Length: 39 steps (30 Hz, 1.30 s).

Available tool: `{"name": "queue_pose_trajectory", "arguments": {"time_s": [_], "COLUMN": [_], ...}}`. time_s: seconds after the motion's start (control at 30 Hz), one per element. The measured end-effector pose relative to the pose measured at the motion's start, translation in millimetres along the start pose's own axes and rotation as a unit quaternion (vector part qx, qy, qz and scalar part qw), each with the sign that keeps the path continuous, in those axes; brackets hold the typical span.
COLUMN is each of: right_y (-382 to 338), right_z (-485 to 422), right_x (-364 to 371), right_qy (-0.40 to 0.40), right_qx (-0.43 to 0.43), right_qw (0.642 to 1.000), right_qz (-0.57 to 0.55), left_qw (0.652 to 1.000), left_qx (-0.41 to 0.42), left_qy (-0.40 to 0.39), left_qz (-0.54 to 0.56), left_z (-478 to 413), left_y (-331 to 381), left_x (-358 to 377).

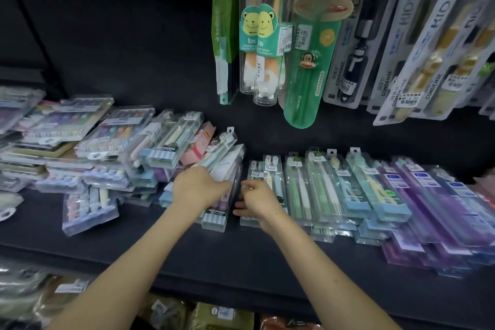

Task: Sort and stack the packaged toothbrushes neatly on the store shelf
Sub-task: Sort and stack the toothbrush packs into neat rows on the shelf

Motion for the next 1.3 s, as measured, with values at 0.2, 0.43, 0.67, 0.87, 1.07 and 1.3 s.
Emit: {"name": "queue_pose_trajectory", "arguments": {"time_s": [0.2,0.43,0.67,0.87,1.07,1.3], "right_y": [2.9,8.6,4.8,-2.8,-5.8,9.1], "right_z": [-16.0,-32.0,-37.2,-13.4,38.9,88.1], "right_x": [11.5,20.4,18.7,9.6,-24.3,-70.5], "right_qy": [0.021,0.058,0.045,0.051,0.059,0.029], "right_qx": [0.004,0.006,0.079,0.075,0.048,0.008], "right_qw": [1.0,0.99,0.989,0.996,0.997,0.977], "right_qz": [0.023,0.128,0.121,-0.026,-0.023,-0.211], "left_qw": [0.872,0.832,0.829,0.802,0.813,0.862], "left_qx": [0.011,0.003,0.01,0.027,0.016,0.007], "left_qy": [-0.13,-0.068,-0.057,-0.053,-0.035,-0.05], "left_qz": [0.472,0.551,0.557,0.595,0.581,0.504], "left_z": [8.4,-2.2,0.9,-3.6,-14.2,-18.7], "left_y": [-24.1,-40.0,-39.4,-30.7,-13.8,0.0], "left_x": [-12.2,-17.1,-10.7,-5.1,8.9,28.7]}}
Point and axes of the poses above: each hand's wrist, its own z-axis away from the middle knuckle, its own x-axis out of the palm, y = z × x, the point moved 2 cm from there along -z, towards the middle knuckle, and after that the axes turned 14 degrees about -y, right-handed, at the moved point
